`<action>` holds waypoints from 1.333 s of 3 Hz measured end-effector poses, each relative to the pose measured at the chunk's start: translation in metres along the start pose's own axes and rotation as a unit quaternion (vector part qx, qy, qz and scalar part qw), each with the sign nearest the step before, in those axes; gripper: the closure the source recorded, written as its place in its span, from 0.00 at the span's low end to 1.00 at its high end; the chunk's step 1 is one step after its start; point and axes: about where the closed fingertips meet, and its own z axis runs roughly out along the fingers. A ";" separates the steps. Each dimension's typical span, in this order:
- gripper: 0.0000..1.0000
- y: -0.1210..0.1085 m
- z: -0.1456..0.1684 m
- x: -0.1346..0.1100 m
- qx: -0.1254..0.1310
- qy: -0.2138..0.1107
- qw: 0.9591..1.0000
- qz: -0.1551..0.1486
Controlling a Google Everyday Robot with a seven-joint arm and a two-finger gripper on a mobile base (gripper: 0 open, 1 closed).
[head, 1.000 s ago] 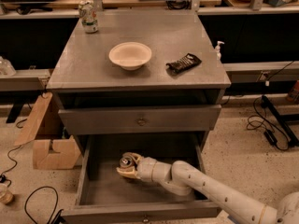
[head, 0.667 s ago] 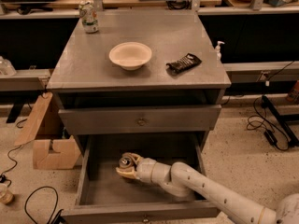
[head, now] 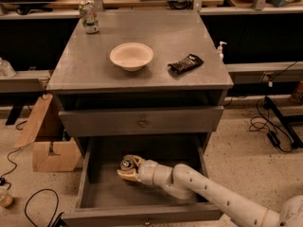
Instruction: Place orange can into middle drawer
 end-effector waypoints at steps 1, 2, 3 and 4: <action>0.28 0.002 0.002 -0.001 -0.002 -0.001 1.000 0.000; 0.05 0.003 0.003 -0.001 -0.003 -0.001 1.000 0.000; 0.00 0.003 0.004 -0.002 -0.004 -0.002 1.000 0.000; 0.00 0.003 0.004 -0.002 -0.004 -0.002 1.000 0.000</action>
Offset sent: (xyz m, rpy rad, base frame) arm -0.0005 0.0017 0.0002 0.0012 0.0002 0.0027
